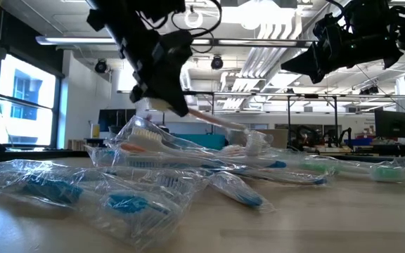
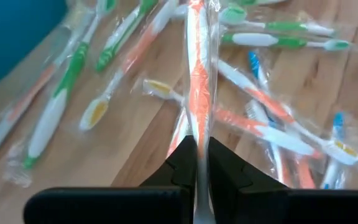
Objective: Pick & Place Toothbrushes
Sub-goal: Put the orange toothbrush into the dark blue bin
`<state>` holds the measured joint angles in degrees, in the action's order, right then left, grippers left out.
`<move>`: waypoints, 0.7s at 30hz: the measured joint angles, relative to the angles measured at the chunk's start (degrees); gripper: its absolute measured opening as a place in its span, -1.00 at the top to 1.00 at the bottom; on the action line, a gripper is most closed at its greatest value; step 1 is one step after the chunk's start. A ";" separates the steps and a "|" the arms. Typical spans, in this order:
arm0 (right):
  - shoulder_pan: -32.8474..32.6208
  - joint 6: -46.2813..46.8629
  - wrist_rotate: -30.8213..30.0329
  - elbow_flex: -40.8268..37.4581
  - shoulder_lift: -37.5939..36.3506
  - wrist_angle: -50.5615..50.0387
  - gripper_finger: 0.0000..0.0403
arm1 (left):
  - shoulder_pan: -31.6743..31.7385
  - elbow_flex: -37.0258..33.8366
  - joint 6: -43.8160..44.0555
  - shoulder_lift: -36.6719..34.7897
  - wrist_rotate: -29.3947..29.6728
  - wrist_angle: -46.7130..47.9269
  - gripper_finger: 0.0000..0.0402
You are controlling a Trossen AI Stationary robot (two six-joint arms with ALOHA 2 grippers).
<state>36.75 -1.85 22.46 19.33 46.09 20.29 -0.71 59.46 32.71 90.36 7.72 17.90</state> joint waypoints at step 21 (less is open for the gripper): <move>0.02 -1.46 -0.22 0.00 0.00 -0.39 0.99 | 0.00 1.28 0.33 -12.13 6.89 14.67 0.90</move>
<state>36.77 -3.31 22.24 19.33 46.09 19.90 -0.71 60.74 33.04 78.24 14.61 32.57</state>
